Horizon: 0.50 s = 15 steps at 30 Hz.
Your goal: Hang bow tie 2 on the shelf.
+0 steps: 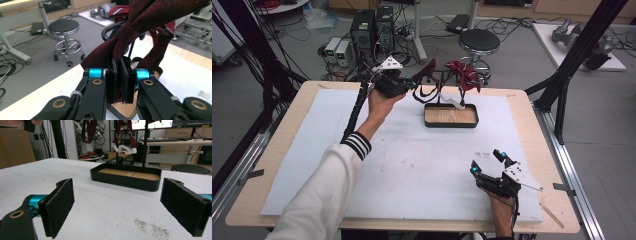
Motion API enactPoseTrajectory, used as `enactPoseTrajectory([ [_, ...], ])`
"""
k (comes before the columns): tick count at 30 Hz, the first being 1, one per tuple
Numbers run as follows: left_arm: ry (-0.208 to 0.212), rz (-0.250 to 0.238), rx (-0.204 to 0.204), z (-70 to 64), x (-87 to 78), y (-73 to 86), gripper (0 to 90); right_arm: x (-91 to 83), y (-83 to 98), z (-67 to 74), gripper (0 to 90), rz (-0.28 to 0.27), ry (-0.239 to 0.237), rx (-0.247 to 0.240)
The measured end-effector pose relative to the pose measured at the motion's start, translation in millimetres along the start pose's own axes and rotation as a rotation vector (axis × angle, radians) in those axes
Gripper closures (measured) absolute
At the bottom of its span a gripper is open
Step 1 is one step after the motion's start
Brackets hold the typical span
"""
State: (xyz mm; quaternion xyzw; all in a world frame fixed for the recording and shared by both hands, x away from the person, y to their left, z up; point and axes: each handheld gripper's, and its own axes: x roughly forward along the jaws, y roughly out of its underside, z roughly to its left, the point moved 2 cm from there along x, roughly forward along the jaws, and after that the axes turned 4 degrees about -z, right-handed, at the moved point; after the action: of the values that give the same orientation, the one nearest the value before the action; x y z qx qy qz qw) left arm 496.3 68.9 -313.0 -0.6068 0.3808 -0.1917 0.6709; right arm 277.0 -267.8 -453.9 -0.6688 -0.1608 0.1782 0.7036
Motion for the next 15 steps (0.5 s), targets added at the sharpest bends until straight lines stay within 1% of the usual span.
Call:
enactPoseTrajectory([
  [4,-0.012,-0.004,-0.011,2.7,3.5,2.7,84.1,-0.3,0.1,0.2,11.2,0.002,-0.002,-0.002],
  [9,-0.024,-0.017,-0.019,2.6,8.8,6.2,84.0,-1.4,0.3,0.7,11.2,-0.009,-0.005,-0.004],
  [12,-0.034,-0.021,-0.035,3.5,11.7,8.3,84.0,-2.5,0.5,0.5,11.2,-0.027,-0.007,-0.016],
  [15,-0.045,-0.024,-0.047,4.9,14.7,10.8,84.0,-3.1,0.7,1.2,11.1,-0.029,-0.012,-0.013],
])
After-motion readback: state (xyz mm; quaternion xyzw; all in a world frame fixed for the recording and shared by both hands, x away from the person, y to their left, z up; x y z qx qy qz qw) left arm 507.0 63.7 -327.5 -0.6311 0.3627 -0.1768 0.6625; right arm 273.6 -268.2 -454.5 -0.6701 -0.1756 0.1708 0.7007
